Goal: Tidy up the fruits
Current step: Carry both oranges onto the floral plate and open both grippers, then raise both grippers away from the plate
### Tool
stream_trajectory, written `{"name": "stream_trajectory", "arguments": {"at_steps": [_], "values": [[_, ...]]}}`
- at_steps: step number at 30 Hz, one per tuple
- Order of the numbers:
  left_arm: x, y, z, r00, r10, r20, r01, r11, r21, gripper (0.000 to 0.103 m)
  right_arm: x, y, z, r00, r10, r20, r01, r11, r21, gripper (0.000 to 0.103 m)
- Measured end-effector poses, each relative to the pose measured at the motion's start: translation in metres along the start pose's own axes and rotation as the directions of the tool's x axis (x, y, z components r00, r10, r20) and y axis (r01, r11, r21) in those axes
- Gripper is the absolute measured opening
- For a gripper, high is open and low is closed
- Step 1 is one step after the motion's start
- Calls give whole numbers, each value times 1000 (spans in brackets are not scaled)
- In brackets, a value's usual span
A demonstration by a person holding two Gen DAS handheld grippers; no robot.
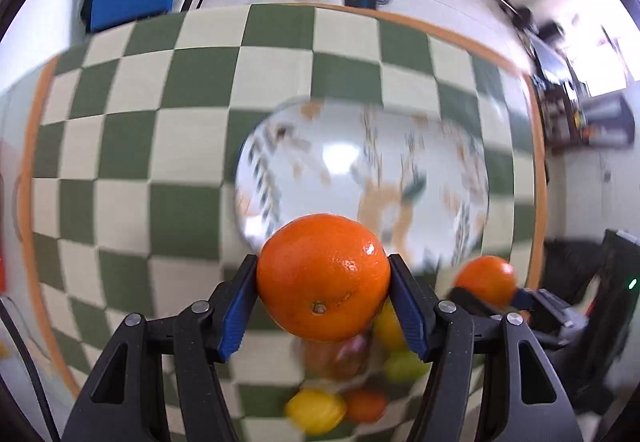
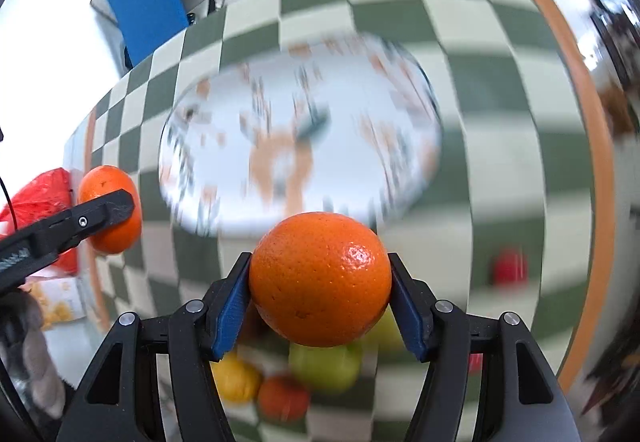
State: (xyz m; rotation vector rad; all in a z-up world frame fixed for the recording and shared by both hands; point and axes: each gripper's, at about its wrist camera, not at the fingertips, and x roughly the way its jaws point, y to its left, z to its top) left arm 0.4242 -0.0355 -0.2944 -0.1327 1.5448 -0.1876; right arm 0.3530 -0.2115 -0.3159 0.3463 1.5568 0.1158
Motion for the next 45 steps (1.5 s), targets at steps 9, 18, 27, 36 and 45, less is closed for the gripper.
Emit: {"name": "stream_trajectory", "arguments": {"at_steps": [9,18,27,36,45], "values": [[52,-1,70,995,13,-94,-21,997,-80,61,50,10,106,992,-78,-97,60,982,-176,67],[76,0,71,989,39,-143,-50,996,-78,61,51,-4,114,988,-121,-100,98,972,-214,68],[55,3,58,994,63,-88,-68,996,-52,88,14,-24,104,991,-133,-33,128,985,-117,93],[-7,11,3,975,203,89,-202,979,-22,88,-29,-17,43,982,-164,89,166,986,-21,94],[-72,8,-54,949,227,217,-237,971,24,88,-71,23,-12,959,-183,217,190,982,-10,94]]}}
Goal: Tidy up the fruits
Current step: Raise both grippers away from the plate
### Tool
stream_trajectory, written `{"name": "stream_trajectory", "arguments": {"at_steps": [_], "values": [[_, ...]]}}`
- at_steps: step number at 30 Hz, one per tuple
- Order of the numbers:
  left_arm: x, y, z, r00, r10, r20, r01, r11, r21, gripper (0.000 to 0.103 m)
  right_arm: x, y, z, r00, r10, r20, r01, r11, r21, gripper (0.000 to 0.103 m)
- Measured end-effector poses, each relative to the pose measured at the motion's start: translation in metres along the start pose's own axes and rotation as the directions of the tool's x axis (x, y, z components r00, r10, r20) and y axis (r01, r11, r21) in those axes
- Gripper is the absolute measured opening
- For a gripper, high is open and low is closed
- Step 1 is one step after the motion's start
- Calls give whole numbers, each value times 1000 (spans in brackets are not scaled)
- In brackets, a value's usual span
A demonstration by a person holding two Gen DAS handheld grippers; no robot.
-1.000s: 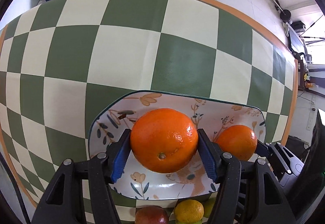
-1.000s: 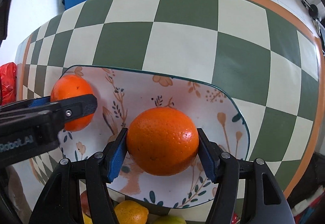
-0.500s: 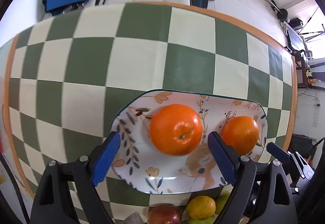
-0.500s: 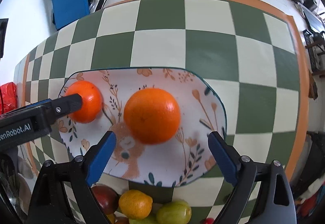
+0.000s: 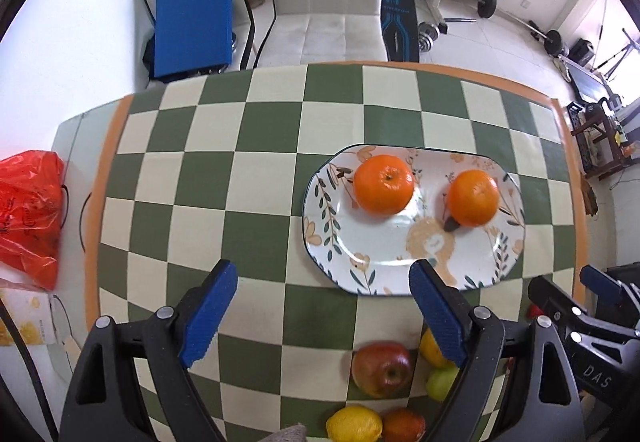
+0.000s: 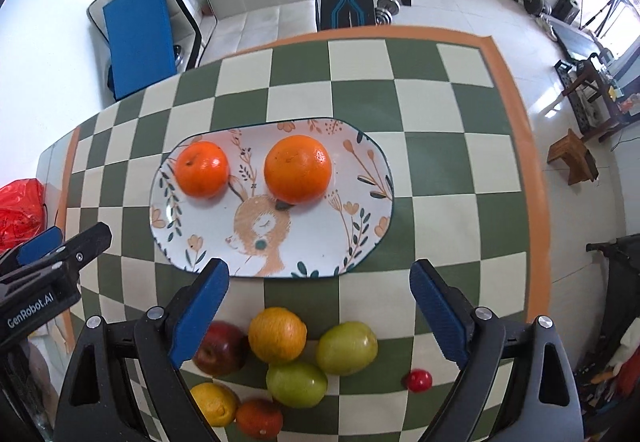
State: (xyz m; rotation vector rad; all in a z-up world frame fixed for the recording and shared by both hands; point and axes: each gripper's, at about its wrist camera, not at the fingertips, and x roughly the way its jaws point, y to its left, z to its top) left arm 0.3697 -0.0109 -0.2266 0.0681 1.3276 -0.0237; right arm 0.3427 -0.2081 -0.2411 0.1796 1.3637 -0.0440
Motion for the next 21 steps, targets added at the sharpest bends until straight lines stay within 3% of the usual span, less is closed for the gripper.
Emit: {"name": "stream_trajectory", "arguments": {"at_steps": [9,21], "values": [[-71,-6,-38,994,-16,109,11,999,45,88,-74,9,-44,995,-8,101,10,1000,-21,94],[-135,-6,-75,979,-66,193,54,996,70,88,-161,6,-92,974,-6,229,6,1000,2,94]]}}
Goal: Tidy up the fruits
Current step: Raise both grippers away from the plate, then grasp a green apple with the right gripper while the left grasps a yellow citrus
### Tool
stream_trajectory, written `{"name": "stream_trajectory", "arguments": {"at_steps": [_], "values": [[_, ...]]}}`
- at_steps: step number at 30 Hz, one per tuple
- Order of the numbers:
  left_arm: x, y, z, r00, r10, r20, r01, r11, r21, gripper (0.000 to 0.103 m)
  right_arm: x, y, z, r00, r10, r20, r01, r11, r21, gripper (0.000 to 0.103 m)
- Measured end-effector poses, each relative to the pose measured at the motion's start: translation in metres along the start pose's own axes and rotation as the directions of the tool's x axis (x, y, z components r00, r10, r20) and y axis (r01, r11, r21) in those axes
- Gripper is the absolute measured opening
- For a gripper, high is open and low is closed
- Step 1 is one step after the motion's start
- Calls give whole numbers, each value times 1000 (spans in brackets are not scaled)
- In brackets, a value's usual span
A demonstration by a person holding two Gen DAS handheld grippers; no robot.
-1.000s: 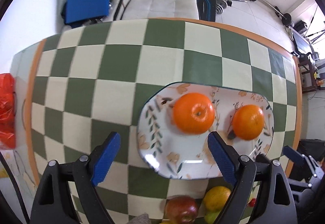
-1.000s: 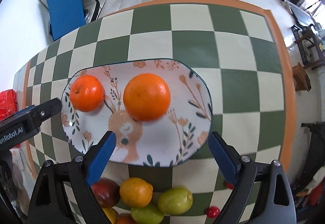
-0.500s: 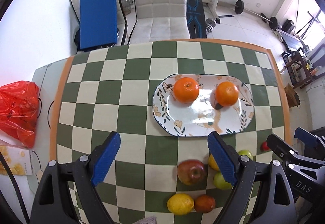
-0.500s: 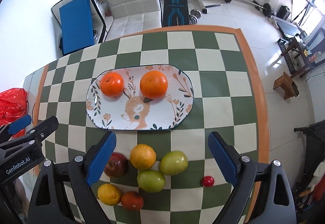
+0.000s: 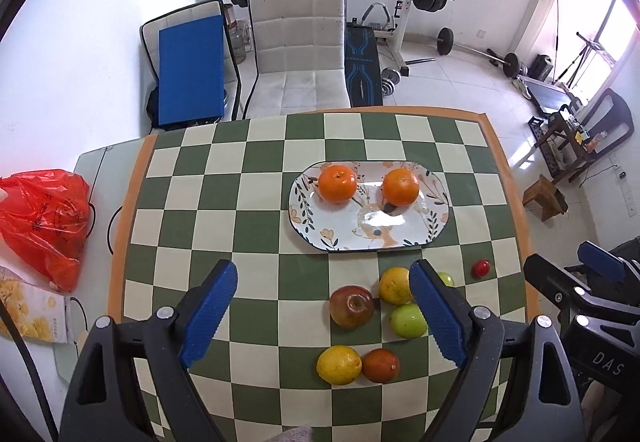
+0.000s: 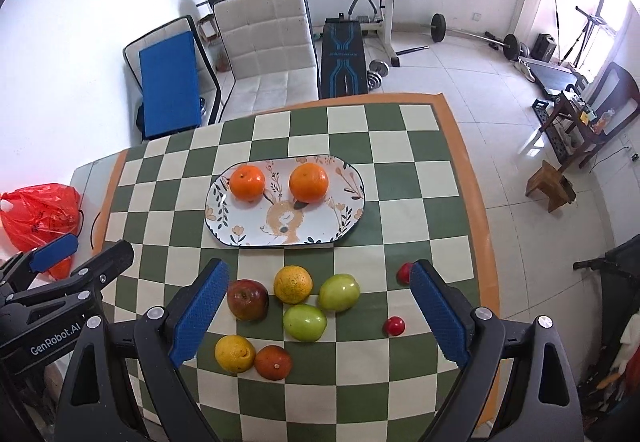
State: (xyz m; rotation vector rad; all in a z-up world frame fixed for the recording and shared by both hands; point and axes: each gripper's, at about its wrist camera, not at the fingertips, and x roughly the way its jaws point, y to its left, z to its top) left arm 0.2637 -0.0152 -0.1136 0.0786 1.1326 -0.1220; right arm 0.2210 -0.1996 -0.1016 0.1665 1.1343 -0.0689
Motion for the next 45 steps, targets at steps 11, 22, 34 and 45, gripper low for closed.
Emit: {"name": "stream_trajectory", "arguments": {"at_steps": [11,22,34,45], "values": [[23,3,-17,997,17,-74,-18,1000,-1,102,20,-19,-24,994,76,-78,-68,993,92,103],[158,33,-88,900,80,-429,-125,989,-77,102,211,-33,-100,869,264,-419,-128,937,326,88],[203,5,-129,814,-42,-580,-12,996,-90,101,234,-35,-132,832,204,-516,-99,969,224,65],[216,1,-161,798,-136,-588,45,985,-167,63,227,-52,-150,814,247,-526,-123,958,259,64]]}}
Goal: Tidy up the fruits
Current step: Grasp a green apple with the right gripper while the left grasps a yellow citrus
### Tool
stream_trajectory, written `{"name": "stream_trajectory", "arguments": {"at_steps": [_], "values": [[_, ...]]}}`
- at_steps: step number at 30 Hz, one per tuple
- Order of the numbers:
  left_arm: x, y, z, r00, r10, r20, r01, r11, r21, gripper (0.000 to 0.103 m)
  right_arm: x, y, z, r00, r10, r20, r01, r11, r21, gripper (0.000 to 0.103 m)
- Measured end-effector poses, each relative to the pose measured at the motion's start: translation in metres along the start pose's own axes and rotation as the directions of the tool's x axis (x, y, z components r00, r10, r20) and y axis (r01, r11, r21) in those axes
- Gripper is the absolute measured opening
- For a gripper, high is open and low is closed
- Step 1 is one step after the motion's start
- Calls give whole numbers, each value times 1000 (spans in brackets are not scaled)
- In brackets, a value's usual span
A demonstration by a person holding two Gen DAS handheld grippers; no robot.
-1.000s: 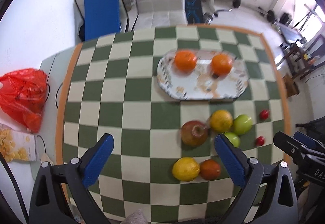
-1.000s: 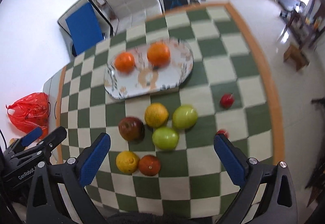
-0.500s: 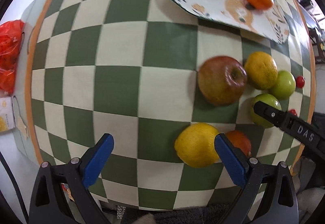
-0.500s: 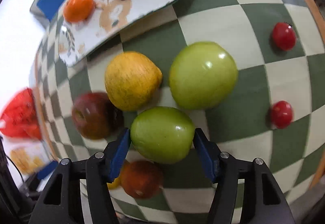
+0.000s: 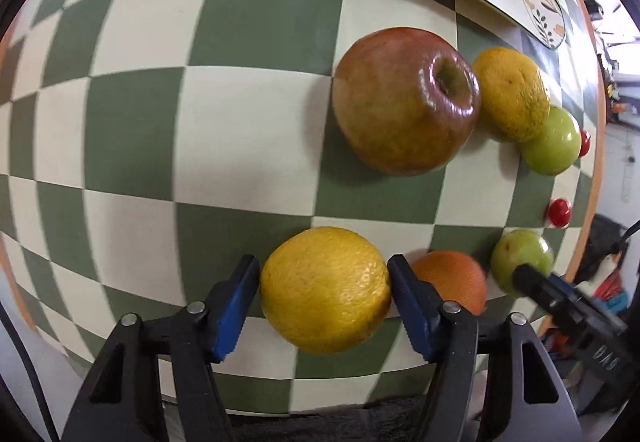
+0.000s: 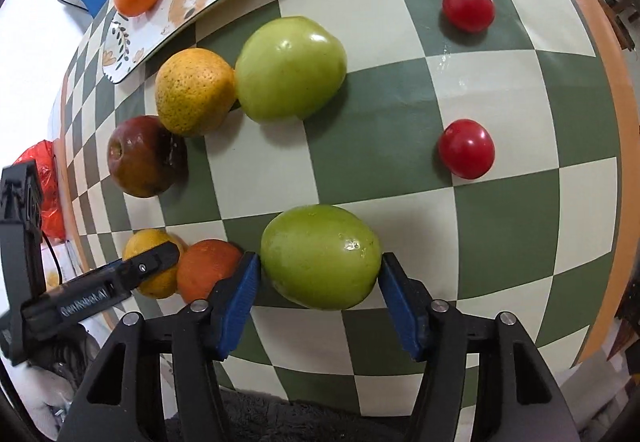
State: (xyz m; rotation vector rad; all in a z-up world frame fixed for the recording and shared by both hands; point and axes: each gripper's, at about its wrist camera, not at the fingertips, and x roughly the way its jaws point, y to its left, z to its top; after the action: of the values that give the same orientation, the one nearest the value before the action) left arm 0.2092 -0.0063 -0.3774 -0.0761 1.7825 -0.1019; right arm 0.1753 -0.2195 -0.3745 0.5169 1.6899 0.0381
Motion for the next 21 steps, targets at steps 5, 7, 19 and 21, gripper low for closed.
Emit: {"name": "stream_trajectory", "arguments": {"at_steps": [5,7,19,21], "values": [[4,17,-20,1000,31,5,-31,999,-13,64,-2,1,6,1000,13,-9,-13,1000,5,64],[8,21,-24,1000,25,-2,-25,999,-27,63,1,1,7,1000,20,-19,-20,1000,8,64],[2,1,-25,998,52,19,-52,998,-28,63,-2,4,11,1000,-13,-23,12,1000,-27,64],[-10,0,-21,999,28,23,-27,999,-33,63,-4,4,10,1000,-12,-17,12,1000,-28,63]]}}
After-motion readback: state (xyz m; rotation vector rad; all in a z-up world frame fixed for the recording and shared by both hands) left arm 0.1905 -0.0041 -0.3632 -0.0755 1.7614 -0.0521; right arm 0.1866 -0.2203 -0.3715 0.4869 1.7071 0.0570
